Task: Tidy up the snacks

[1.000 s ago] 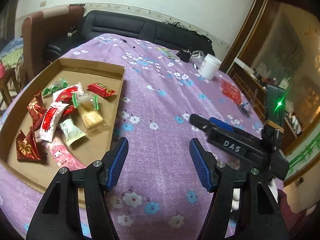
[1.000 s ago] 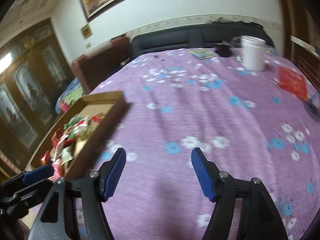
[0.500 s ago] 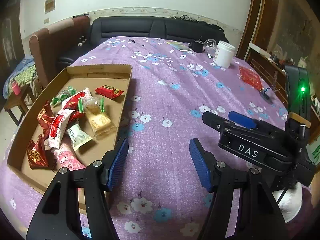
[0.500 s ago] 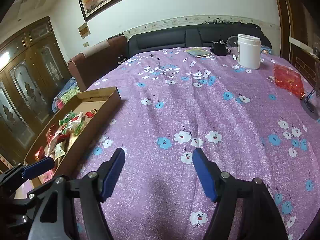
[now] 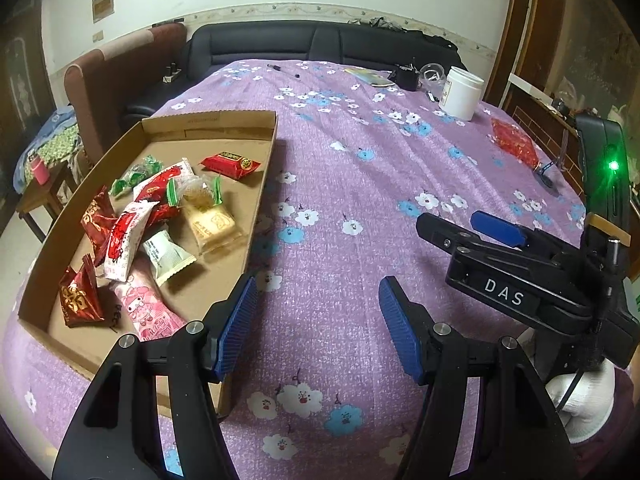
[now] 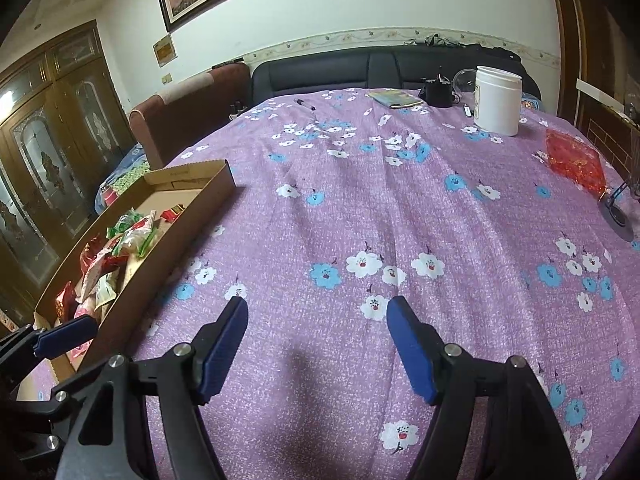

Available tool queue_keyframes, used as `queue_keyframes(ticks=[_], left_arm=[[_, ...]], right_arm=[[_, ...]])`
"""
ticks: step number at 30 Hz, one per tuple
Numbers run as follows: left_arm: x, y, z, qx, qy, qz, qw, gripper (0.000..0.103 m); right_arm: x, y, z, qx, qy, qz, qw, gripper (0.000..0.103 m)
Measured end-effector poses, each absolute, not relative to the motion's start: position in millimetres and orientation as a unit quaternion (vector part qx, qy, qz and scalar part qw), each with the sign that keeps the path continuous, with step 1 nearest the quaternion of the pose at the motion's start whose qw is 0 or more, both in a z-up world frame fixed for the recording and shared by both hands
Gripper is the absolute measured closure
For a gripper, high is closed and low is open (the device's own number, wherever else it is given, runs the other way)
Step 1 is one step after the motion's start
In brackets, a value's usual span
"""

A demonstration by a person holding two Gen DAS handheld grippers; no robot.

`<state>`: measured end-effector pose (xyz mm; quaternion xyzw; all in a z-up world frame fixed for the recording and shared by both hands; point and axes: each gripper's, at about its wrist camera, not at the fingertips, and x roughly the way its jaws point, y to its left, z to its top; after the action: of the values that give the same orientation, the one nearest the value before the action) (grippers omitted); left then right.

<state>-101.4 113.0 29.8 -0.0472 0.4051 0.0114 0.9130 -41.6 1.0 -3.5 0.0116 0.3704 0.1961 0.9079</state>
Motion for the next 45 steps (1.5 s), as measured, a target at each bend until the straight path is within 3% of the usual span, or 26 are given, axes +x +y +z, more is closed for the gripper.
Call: queue_keyframes(ticks=[30,45], left_arm=[[-111.4,111.6,35.2,-0.04,0.402,0.022,0.915,0.039],[-139.6,132.7,54.5,-0.063,0.351,0.042,0.933,0.039]], right_arm=[[-40.8,-0.4,-2.0,0.012,0.37,0.192,0.909,0.026],[-43.5,-3.2,-2.0,0.014,0.361,0.175,0.916,0.026]])
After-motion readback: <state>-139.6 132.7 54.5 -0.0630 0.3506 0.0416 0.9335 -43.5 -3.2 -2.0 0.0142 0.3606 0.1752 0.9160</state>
